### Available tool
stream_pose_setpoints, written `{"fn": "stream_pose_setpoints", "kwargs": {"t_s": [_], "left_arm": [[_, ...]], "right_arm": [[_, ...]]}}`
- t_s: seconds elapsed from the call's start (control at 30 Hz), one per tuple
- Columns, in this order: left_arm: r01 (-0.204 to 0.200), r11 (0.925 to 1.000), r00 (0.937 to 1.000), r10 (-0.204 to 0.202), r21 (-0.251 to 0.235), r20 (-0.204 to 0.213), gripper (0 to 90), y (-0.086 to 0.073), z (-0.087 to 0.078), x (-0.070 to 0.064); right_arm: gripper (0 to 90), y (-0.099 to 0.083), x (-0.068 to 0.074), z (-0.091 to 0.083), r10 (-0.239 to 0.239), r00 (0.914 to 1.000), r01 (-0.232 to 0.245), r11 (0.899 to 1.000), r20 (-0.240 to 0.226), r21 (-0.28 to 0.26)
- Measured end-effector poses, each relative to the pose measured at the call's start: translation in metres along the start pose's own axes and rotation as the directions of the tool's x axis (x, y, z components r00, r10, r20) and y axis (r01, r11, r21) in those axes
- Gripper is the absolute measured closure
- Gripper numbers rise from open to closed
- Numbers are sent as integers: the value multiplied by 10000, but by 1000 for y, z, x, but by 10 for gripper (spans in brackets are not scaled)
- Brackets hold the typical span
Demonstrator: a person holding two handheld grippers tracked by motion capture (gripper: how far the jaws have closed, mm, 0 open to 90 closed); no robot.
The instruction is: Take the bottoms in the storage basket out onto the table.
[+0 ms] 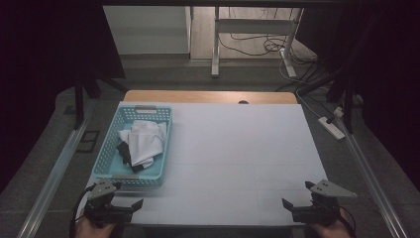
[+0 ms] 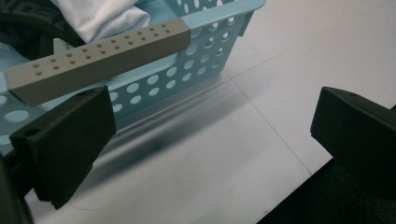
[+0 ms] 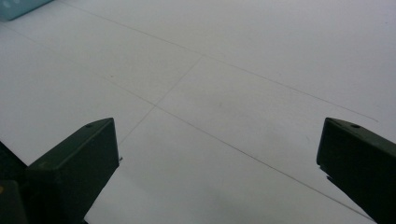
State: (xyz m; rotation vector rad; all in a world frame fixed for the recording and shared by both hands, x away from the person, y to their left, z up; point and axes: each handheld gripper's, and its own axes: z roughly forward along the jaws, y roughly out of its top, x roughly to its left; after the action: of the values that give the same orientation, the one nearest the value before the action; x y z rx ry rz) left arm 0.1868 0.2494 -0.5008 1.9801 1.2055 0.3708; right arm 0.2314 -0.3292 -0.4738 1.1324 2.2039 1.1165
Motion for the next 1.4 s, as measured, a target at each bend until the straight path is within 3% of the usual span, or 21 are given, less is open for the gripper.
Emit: {"fn": "stream_pose_setpoints", "kwargs": {"t_s": [0.27,0.83,1.13,1.4], "left_arm": [[-128,9998,9994,123,148,335,14,0,1,1],[10,9996,9997,-16,273,241,14,1,2,1],[36,9998,9996,-42,187,272,0,2,0,0],[-108,9997,9998,111,-201,139,0,4,-7,-1]], "right_arm": [[0,0,-2,1,155,9995,-153,9999,-283,60],[0,1,-3,3,163,9984,-150,9996,-536,245],[0,1,-3,3,142,9982,-124,9994,-579,312],[0,1,-3,4,127,9982,-108,9994,-593,326]]}}
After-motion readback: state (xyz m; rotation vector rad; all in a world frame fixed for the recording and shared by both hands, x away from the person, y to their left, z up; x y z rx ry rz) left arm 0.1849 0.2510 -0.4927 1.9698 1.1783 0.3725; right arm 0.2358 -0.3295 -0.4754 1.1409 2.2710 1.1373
